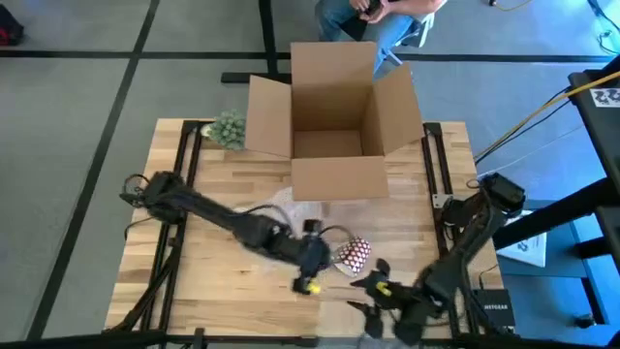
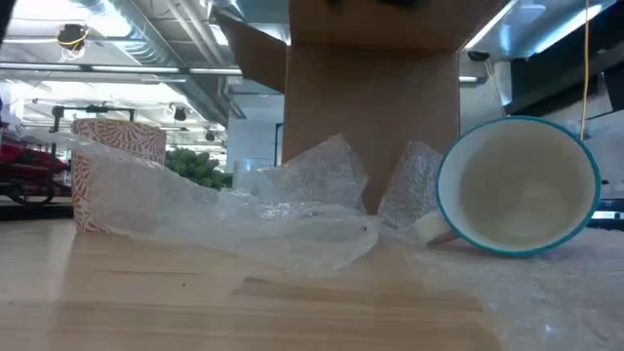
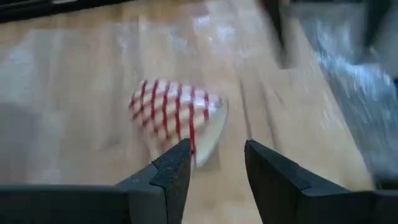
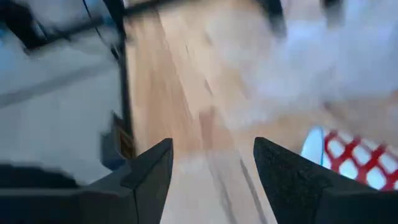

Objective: Wrap mug
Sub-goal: Put the red mug on top of the right bubble wrap on the table

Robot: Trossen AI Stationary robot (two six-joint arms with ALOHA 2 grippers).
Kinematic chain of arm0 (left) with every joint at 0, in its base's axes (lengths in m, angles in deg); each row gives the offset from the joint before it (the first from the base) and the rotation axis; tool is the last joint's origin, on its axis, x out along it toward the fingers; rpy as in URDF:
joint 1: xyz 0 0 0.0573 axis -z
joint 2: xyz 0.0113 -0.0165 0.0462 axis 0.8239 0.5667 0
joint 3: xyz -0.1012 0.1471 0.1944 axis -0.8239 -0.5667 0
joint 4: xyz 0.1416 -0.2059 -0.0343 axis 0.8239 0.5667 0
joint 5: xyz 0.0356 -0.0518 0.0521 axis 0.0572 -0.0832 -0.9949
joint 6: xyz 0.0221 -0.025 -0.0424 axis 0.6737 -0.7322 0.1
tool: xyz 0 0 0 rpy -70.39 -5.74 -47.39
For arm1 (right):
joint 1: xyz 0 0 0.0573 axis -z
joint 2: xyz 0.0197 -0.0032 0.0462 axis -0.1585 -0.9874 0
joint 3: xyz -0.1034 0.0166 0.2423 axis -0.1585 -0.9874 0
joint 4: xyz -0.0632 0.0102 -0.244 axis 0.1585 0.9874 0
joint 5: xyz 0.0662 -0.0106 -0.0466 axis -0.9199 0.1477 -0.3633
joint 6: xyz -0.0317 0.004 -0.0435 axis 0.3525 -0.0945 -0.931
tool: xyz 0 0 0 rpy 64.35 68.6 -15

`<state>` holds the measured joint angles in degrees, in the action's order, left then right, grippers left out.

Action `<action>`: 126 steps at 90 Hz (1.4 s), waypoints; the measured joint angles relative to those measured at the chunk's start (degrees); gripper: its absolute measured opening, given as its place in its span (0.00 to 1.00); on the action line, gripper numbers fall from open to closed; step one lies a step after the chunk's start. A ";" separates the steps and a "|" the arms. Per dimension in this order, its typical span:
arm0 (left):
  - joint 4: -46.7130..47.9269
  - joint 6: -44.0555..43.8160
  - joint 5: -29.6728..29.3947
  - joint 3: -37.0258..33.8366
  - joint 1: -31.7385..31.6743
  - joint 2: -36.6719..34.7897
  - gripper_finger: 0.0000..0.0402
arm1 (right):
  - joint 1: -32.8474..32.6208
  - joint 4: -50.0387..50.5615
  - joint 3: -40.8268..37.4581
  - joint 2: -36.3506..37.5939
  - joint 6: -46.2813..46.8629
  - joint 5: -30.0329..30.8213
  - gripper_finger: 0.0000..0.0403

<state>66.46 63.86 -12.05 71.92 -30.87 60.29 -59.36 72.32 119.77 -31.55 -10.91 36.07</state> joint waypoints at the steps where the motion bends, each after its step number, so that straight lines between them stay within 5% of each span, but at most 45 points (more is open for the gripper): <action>1: 1.09 -0.22 -0.97 0.01 0.51 -0.28 0.33 | 0.33 0.06 0.33 -0.18 -0.35 -0.59 0.52; 14: 14.63 -6.76 -13.07 -0.02 6.64 -2.11 0.33 | 3.18 6.37 7.92 -3.18 -5.57 -3.38 0.52; 27: 25.27 -15.11 -22.43 -0.05 12.01 -2.44 0.33 | 4.36 25.76 21.92 -8.60 -6.87 -3.27 0.48; 47: 27.35 -22.93 -30.62 -2.20 17.16 -2.47 0.33 | 5.32 48.76 35.87 -18.42 -3.13 -3.69 0.41; 88: 14.77 -26.59 -29.48 -13.02 16.96 -2.40 0.33 | 7.78 49.78 30.06 -20.18 3.69 -4.34 0.41; 126: 14.04 -25.35 -27.92 -13.25 16.96 -2.40 0.33 | 11.40 48.29 23.01 -20.18 8.67 -4.73 0.39</action>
<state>80.50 38.51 -39.98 58.67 -13.91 57.89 -47.96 120.60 142.79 -51.73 -2.25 31.34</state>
